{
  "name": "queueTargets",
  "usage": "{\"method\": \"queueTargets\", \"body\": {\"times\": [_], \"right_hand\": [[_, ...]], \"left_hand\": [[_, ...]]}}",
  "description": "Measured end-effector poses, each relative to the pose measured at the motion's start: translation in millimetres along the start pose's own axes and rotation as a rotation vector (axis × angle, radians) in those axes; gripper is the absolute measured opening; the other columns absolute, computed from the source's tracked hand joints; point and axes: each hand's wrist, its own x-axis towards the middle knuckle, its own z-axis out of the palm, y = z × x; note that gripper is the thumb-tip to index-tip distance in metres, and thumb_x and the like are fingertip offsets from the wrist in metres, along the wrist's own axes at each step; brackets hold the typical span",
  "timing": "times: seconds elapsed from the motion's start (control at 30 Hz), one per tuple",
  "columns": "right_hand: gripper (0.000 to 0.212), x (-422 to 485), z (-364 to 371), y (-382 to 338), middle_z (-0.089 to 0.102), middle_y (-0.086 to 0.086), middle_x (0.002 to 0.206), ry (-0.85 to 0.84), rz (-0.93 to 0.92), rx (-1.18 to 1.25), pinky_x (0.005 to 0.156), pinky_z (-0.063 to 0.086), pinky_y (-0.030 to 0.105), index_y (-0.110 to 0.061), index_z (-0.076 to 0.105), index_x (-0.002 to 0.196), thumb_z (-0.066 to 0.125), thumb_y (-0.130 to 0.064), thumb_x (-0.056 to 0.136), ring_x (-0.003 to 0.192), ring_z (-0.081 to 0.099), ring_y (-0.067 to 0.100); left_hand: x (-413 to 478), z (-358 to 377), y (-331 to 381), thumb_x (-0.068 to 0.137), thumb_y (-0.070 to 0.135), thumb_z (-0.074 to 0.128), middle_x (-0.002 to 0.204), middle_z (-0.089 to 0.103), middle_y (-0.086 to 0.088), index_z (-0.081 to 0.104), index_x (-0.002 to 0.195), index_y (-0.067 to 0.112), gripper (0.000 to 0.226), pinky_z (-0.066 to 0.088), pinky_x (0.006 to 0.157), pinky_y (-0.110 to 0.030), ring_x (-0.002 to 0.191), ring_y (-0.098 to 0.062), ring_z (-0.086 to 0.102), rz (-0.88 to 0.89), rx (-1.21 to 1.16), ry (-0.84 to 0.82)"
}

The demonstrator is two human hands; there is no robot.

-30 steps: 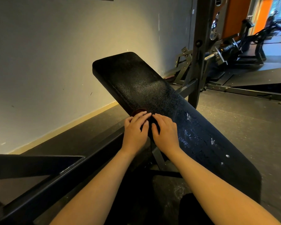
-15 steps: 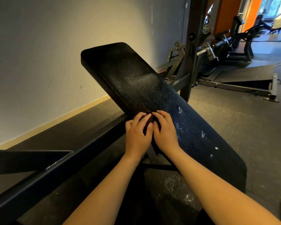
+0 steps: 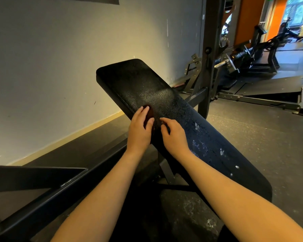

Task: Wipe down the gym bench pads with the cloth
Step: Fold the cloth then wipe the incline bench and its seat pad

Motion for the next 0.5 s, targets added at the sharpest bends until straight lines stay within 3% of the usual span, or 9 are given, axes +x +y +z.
{"method": "queueTargets", "body": {"times": [0.1, 0.17, 0.27, 0.4, 0.5], "right_hand": [[0.034, 17.5, 5.7, -12.3, 0.061, -0.002, 0.125, -0.003, 0.034, 0.081, 0.097, 0.04, 0.024, -0.017, 0.059, 0.135, 0.049, -0.021, 0.103, 0.117, 0.054, 0.012], [0.034, 27.0, 10.1, -14.1, 0.061, -0.002, 0.126, 0.006, 0.061, 0.115, 0.095, 0.039, 0.022, -0.018, 0.059, 0.135, 0.049, -0.021, 0.103, 0.117, 0.054, 0.011], [0.033, 36.7, 15.9, -11.8, 0.062, -0.003, 0.124, 0.014, 0.072, 0.146, 0.097, 0.043, 0.025, -0.02, 0.062, 0.131, 0.049, -0.022, 0.102, 0.113, 0.056, 0.01], [0.029, 49.0, 14.8, -3.7, 0.064, -0.003, 0.124, 0.096, 0.213, 0.289, 0.098, 0.041, 0.024, -0.02, 0.066, 0.126, 0.05, -0.02, 0.102, 0.114, 0.057, 0.01], [0.029, 50.4, 13.8, 1.3, 0.063, -0.002, 0.125, 0.128, 0.238, 0.299, 0.098, 0.041, 0.024, -0.018, 0.065, 0.127, 0.049, -0.018, 0.103, 0.116, 0.055, 0.01]], "left_hand": [[25.1, -9.5, -4.6, 0.106, 0.031, 0.047, 0.164, 0.028, 0.002, 0.035, 0.156, 0.024, 0.052, 0.02, 0.121, -0.031, 0.151, -0.014, 0.022, 0.007, 0.074, -0.028], [35.8, -5.7, -10.1, 0.105, 0.033, 0.046, 0.166, 0.024, 0.001, 0.035, 0.156, 0.024, 0.052, 0.017, 0.124, -0.036, 0.153, -0.017, 0.016, 0.068, 0.266, -0.096], [39.7, 13.2, -8.7, 0.106, 0.037, 0.04, 0.161, 0.036, 0.0, 0.044, 0.151, 0.025, 0.047, 0.021, 0.122, -0.04, 0.15, -0.021, 0.027, 0.157, 0.515, -0.092], [38.6, 12.8, -9.1, 0.097, 0.026, 0.052, 0.142, 0.059, 0.003, 0.065, 0.134, 0.024, 0.039, 0.031, 0.11, -0.036, 0.131, -0.018, 0.048, 0.225, 0.409, -0.095], [30.0, 4.9, -24.9, 0.09, 0.023, 0.06, 0.136, 0.063, 0.005, 0.068, 0.129, 0.025, 0.04, 0.033, 0.111, -0.036, 0.128, -0.016, 0.052, 0.36, 0.356, -0.178]]}}
